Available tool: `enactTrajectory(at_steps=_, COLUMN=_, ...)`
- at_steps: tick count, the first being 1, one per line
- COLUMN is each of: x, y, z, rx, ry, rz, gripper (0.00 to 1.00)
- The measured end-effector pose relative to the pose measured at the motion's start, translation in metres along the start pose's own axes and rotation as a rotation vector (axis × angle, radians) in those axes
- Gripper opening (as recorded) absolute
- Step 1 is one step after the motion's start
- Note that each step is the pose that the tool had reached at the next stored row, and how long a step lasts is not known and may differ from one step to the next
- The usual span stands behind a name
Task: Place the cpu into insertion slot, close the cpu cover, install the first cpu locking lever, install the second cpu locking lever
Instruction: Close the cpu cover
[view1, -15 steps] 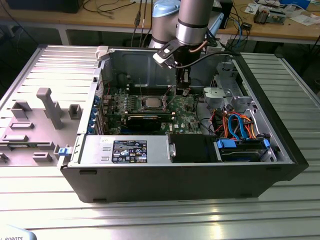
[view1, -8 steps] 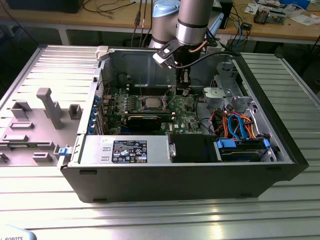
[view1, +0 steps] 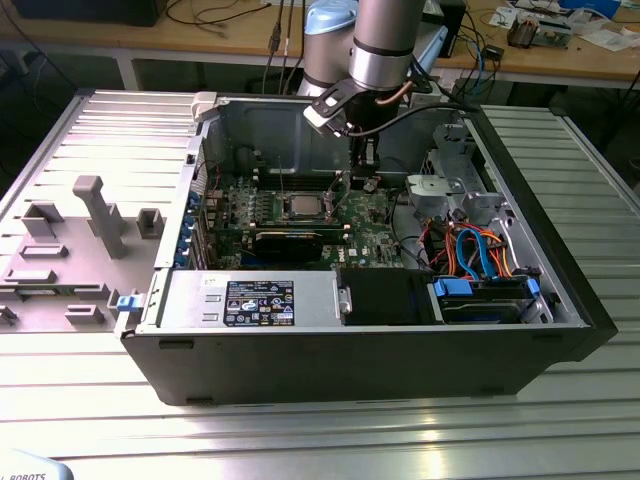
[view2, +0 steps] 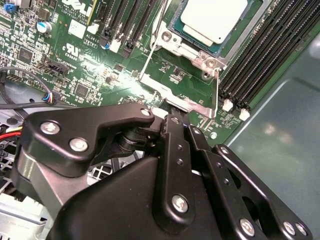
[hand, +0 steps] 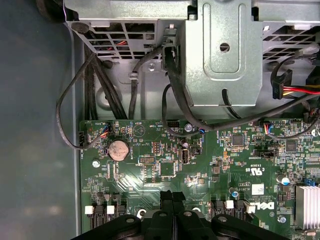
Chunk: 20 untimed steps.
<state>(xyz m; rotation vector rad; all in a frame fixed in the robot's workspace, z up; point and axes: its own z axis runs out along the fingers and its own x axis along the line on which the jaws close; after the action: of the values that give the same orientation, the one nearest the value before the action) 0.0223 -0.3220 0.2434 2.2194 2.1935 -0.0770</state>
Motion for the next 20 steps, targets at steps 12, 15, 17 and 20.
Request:
enactTrajectory(at_steps=12, x=-0.0001, y=-0.0037, z=0.0001, rx=0.0000, ry=0.0000, rz=0.000, gripper=0.11)
enactTrajectory(at_steps=15, x=-0.0001, y=-0.0058, z=0.0001, rx=0.0001, ry=0.0000, rz=0.000, gripper=0.11)
enactTrajectory(at_steps=17, x=-0.0001, y=-0.0068, z=0.0001, rx=0.0000, ry=0.0000, rz=0.000, gripper=0.11)
enactTrajectory(at_steps=20, x=-0.0001, y=-0.0089, z=0.0002, rx=0.0000, ry=0.0000, rz=0.000, gripper=0.11)
